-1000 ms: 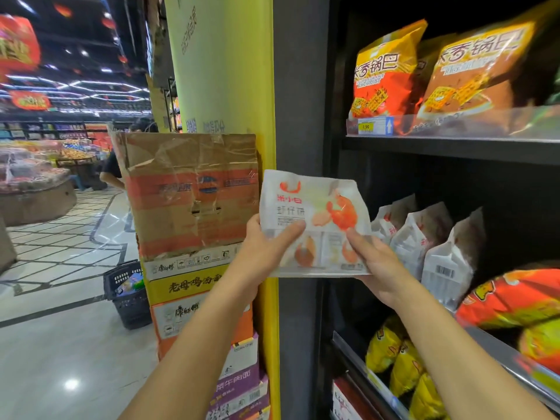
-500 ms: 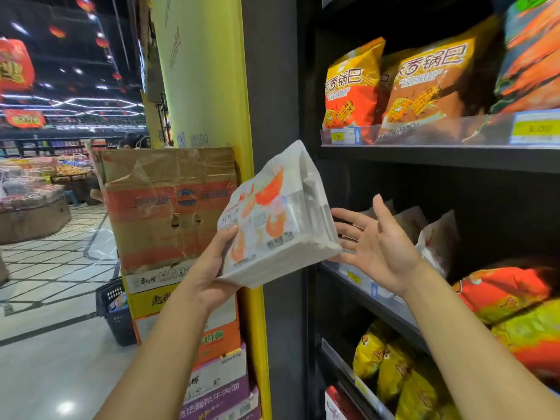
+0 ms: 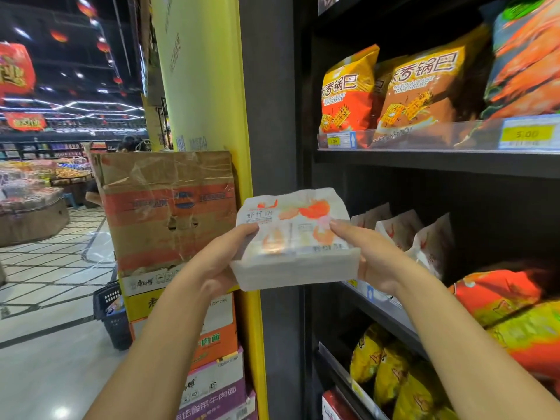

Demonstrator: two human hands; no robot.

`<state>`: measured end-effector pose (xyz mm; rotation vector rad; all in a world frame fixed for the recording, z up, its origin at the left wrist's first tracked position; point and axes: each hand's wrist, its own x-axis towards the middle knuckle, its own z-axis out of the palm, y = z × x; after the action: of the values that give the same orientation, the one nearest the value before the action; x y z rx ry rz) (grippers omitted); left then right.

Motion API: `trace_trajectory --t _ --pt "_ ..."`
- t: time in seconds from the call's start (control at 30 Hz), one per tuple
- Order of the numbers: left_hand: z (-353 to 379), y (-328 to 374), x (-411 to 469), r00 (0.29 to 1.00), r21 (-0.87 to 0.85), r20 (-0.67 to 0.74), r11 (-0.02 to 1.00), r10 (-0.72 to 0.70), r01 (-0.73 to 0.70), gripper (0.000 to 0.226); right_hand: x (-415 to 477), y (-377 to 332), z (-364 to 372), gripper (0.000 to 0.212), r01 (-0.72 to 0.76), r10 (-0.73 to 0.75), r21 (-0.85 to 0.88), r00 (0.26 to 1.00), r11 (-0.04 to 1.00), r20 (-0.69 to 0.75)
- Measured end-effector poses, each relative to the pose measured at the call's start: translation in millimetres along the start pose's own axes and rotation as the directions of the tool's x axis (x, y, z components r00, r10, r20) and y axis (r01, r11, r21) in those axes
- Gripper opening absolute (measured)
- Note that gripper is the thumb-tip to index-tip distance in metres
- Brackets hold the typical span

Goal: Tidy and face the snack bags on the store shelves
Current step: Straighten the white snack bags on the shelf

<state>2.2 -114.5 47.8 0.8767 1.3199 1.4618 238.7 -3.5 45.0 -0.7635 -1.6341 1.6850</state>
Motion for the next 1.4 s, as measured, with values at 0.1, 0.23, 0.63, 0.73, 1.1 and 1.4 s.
trace_trajectory --t 0.1,0.23,0.63,0.73,1.1,1.4 --pt "-4 6 0 0.998 0.011 0.057 0.999 -0.032 0.032 0.041 1 1 -3 0.037 -0.099 0.101 0.161 0.995 0.982 -0.003" --pt "0 11 0 0.999 -0.004 0.027 0.999 -0.043 0.043 0.041 2 1 -1 0.034 -0.154 0.162 0.272 0.987 0.95 -0.009" --pt "-3 4 12 0.945 0.172 -0.267 0.974 0.19 -0.148 0.055 14 13 1 0.039 0.0 0.014 0.29 0.999 0.957 -0.047" --pt "5 4 7 0.78 0.412 -0.375 0.844 0.501 -0.344 0.058 19 17 5 0.049 0.11 -0.1 0.058 0.984 0.992 -0.148" --pt "57 -20 1 0.837 0.43 0.053 0.745 0.544 -0.511 0.06 27 31 32 0.05 0.409 -0.428 -0.193 0.901 0.892 -0.069" --pt "43 -30 18 0.803 0.355 -0.09 0.772 0.589 -0.527 0.079 36 39 29 0.037 0.413 -0.411 -0.141 0.911 0.9 0.04"
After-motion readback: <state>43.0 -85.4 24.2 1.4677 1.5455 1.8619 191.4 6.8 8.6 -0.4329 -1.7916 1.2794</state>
